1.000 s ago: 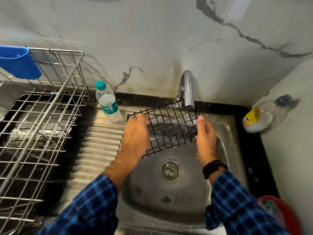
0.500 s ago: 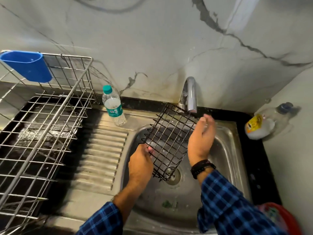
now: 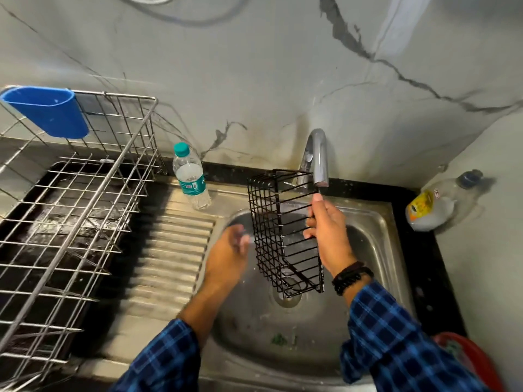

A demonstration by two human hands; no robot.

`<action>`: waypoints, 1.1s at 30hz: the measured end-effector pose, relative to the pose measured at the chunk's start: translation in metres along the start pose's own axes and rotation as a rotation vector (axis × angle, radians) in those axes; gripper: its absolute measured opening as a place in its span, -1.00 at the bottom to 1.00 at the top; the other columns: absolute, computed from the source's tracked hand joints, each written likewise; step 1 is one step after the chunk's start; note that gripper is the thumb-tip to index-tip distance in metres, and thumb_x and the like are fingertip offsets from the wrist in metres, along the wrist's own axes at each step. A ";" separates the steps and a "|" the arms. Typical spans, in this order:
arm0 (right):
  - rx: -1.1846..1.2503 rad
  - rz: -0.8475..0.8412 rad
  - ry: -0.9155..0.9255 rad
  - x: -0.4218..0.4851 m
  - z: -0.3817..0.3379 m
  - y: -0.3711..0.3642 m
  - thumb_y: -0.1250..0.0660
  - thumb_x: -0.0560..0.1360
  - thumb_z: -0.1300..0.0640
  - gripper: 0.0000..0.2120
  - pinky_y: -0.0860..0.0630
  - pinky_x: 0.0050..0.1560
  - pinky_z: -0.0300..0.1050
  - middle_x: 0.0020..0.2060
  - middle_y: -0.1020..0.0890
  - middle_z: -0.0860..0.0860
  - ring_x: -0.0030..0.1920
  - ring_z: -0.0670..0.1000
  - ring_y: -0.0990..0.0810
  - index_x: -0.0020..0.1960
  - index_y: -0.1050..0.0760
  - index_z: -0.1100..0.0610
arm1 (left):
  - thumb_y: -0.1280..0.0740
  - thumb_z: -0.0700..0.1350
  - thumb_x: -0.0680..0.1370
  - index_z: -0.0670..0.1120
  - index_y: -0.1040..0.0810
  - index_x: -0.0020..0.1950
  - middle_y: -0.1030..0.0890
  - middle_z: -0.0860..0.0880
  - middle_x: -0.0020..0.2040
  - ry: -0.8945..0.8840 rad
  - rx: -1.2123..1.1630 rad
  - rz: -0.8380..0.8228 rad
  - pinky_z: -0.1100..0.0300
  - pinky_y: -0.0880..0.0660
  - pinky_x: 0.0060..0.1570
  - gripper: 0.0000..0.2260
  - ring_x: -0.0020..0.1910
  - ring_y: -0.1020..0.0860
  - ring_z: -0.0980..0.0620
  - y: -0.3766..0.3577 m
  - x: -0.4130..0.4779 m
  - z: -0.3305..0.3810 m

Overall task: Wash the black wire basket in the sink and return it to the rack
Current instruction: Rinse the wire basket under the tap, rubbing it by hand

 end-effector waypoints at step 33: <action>-0.289 0.036 -0.371 0.034 -0.001 0.014 -0.14 0.68 -0.04 -0.62 -0.37 -0.55 -0.25 -0.45 -0.55 0.01 -0.54 -0.06 -0.48 0.04 -0.57 0.24 | -0.43 0.34 0.41 -0.03 -0.55 0.12 -0.67 -0.08 0.07 -0.067 -0.284 -0.288 -0.25 -0.54 0.13 -0.49 0.09 -0.64 -0.11 -0.075 -0.014 0.050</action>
Point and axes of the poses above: each hand's wrist, its own x-axis towards the middle knuckle, its own y-axis out of the back of the hand, z = x × y, the point moved 9 cm from there along x, towards the middle knuckle
